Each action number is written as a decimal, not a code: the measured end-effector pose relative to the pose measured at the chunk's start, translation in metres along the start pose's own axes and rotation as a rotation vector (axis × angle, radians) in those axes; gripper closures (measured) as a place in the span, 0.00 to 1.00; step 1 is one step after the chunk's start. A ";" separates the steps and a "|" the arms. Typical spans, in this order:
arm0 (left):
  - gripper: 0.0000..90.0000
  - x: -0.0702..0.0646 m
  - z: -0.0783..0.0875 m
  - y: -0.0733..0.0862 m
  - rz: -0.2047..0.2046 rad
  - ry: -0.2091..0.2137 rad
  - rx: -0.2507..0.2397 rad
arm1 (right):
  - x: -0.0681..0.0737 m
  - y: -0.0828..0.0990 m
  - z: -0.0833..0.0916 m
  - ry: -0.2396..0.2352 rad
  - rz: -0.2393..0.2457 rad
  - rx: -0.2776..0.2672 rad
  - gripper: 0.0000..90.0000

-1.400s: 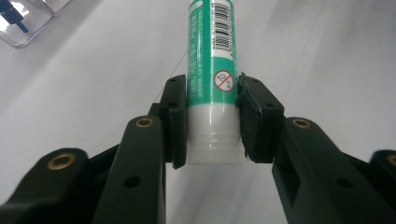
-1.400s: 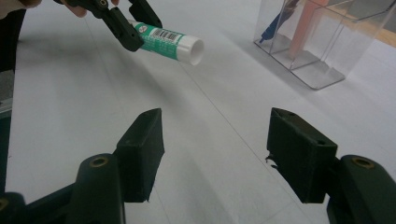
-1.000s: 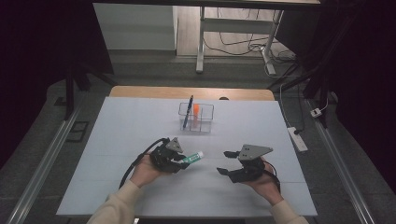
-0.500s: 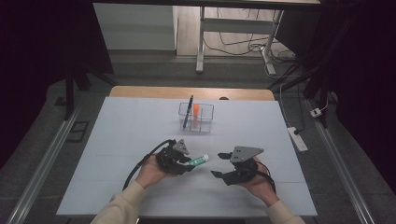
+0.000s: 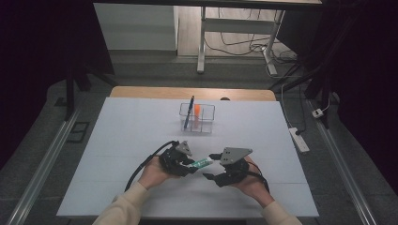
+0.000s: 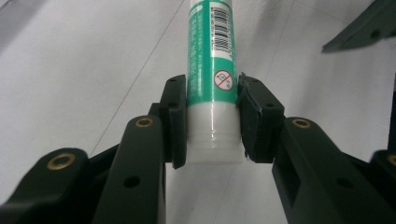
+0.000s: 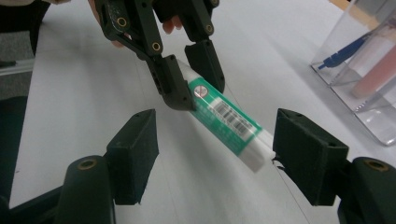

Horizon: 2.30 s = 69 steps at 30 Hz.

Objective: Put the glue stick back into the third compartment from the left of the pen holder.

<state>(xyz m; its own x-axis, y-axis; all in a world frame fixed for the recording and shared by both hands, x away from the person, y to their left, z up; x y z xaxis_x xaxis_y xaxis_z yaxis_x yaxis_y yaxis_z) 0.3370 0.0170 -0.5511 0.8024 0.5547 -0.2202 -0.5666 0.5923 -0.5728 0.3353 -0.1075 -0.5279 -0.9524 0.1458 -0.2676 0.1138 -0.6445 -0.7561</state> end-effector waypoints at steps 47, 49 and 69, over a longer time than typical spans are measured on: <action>0.67 -0.018 0.009 -0.011 -0.042 0.058 -0.062 | 0.020 0.005 -0.031 -0.047 0.249 0.167 0.72; 0.57 -0.016 0.013 -0.011 -0.029 0.046 -0.082 | 0.018 0.005 -0.031 -0.046 0.245 0.163 0.72; 0.40 0.005 0.045 0.014 0.059 -0.084 -0.254 | -0.003 0.006 -0.010 0.022 0.079 0.068 0.73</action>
<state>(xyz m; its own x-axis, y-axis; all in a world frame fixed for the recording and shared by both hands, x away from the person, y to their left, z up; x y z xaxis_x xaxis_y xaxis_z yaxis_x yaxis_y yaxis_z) 0.3245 0.0540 -0.5250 0.7452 0.6365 -0.1988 -0.5381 0.3979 -0.7431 0.3418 -0.1044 -0.5381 -0.9349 0.1086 -0.3380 0.1677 -0.7039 -0.6902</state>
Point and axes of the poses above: each handheld gripper's, and its own axes: z roughly backward along the jaws, y roughly out of its underside, x roughly to its left, the point moved 8 cm from there along -z, roughly forward along the jaws, and after that the axes turned 11 degrees about z, right-handed, at the moved point
